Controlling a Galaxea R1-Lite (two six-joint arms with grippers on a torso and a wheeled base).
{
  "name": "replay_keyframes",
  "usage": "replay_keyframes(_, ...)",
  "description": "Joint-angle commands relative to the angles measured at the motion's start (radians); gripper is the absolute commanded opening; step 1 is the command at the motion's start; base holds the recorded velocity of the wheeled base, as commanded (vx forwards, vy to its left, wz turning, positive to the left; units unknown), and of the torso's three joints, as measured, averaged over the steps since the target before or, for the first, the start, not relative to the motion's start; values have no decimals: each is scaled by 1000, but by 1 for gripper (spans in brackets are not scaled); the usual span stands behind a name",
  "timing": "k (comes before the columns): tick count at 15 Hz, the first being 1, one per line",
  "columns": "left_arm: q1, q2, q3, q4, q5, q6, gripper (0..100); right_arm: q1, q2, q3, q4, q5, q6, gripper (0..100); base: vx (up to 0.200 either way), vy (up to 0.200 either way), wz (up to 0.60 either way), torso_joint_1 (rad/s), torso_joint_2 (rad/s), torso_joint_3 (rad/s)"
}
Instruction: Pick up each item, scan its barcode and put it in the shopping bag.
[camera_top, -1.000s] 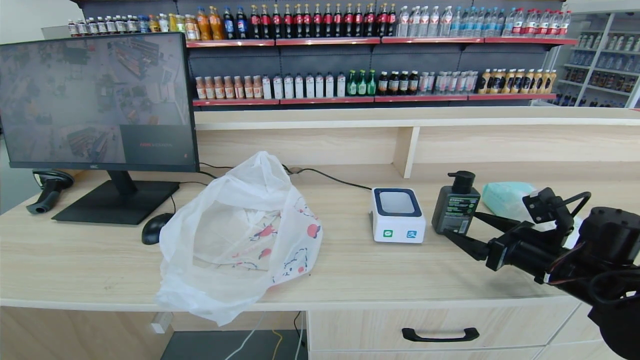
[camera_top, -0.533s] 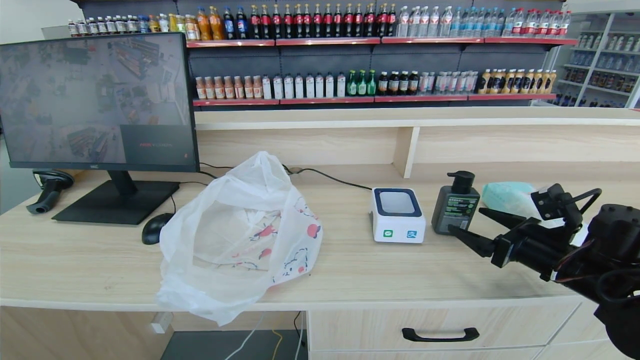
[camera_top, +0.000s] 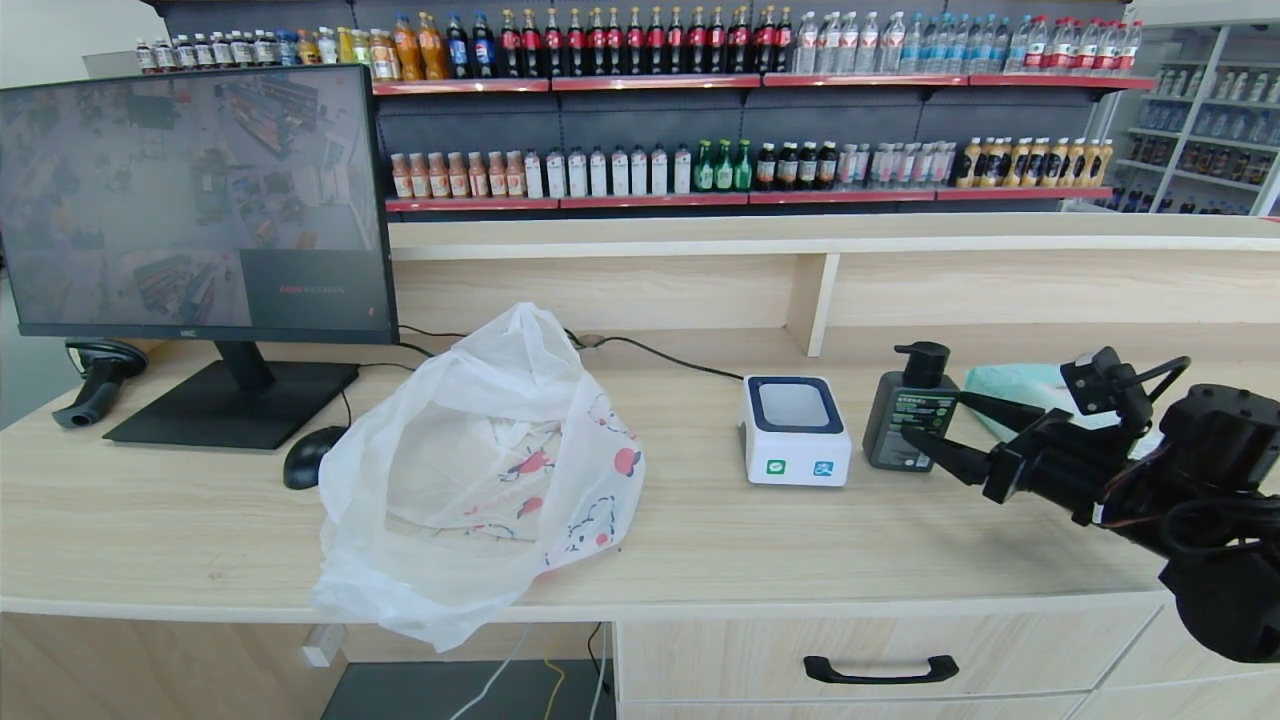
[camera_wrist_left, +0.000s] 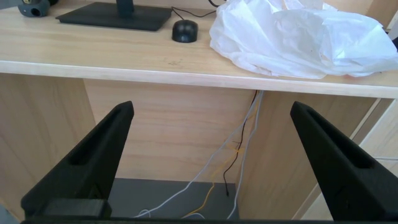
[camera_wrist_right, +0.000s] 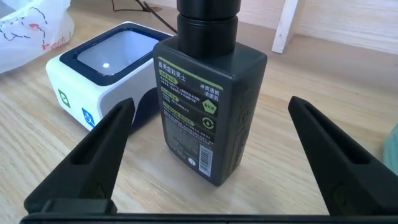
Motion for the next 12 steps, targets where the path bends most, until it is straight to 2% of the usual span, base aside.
replay_keyframes(1, 0, 0, 0, 0, 0, 1, 100, 6, 18, -8, 0, 1, 0, 100, 0, 0, 0, 0, 0, 0)
replay_keyframes(12, 0, 0, 0, 0, 0, -1, 100, 23, -52, 55, -2, 4, 3, 100, 0, 0, 0, 0, 0, 0)
